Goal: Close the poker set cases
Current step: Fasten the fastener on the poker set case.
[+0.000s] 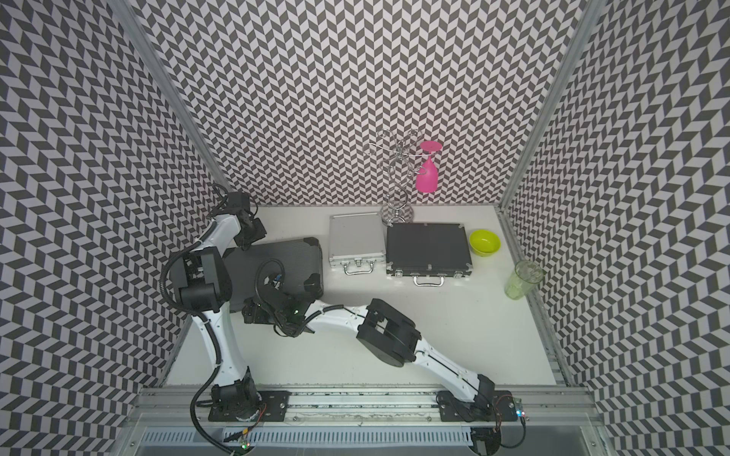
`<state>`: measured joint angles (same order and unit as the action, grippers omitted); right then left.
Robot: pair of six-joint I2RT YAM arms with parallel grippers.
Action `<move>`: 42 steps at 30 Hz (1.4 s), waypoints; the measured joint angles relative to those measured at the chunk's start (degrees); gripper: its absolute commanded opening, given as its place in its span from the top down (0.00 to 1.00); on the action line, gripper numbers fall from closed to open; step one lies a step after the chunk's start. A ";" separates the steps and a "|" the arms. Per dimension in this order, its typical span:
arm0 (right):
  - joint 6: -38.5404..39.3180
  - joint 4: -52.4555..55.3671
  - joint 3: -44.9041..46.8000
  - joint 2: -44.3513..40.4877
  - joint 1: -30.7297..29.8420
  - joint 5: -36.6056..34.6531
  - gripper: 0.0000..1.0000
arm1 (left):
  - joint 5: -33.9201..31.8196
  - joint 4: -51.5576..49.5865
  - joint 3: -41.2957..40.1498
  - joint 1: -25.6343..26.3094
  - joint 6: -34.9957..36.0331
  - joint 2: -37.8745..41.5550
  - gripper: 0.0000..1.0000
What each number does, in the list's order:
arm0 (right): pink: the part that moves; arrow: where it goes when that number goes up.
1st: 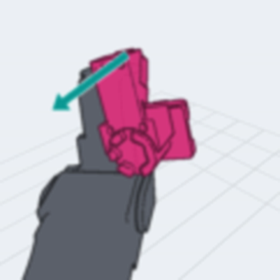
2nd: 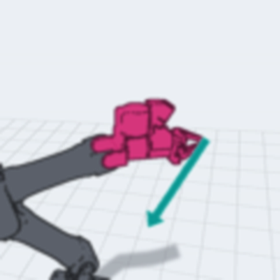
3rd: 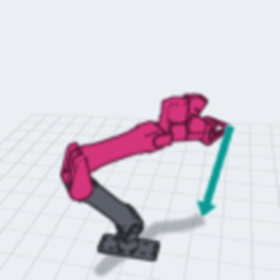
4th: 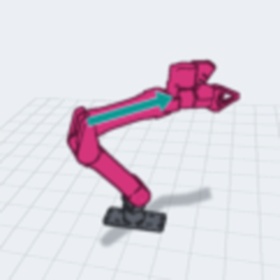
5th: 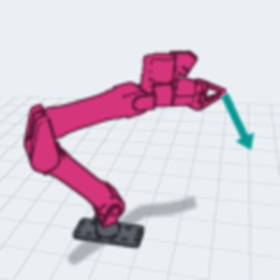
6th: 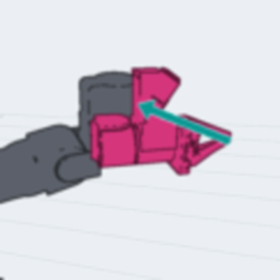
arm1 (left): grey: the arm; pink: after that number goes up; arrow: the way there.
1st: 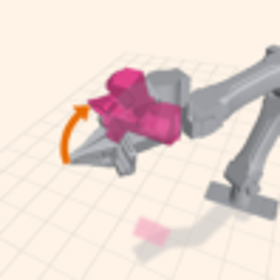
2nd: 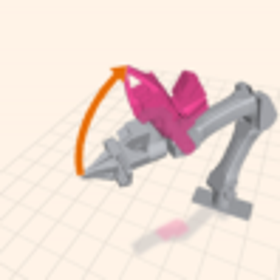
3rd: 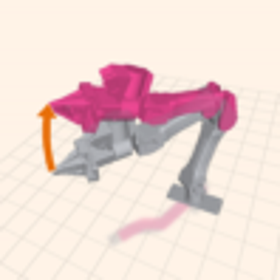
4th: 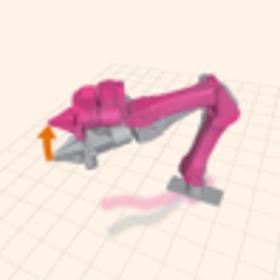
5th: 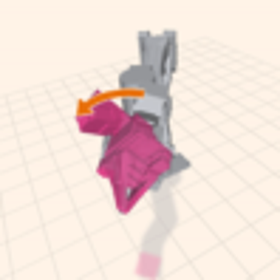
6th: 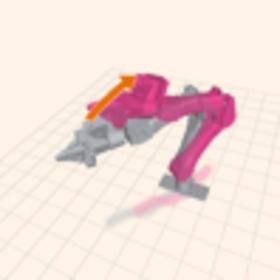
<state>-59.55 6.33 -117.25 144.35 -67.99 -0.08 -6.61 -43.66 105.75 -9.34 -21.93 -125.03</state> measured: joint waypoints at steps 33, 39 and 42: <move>15.69 -7.67 35.12 -22.47 6.27 1.14 0.12 | -0.13 3.61 -4.87 0.81 0.04 3.41 0.59; 20.81 -7.26 43.76 -34.93 8.07 4.02 0.09 | 0.46 3.32 -5.46 0.98 0.00 4.83 0.52; 23.37 -5.66 45.11 -39.93 9.05 4.55 0.08 | 1.27 1.60 -5.68 1.05 -0.17 6.29 0.50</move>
<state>-36.18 0.67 -72.14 104.42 -58.94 4.47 -5.34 -42.06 100.07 -8.29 -22.11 -118.74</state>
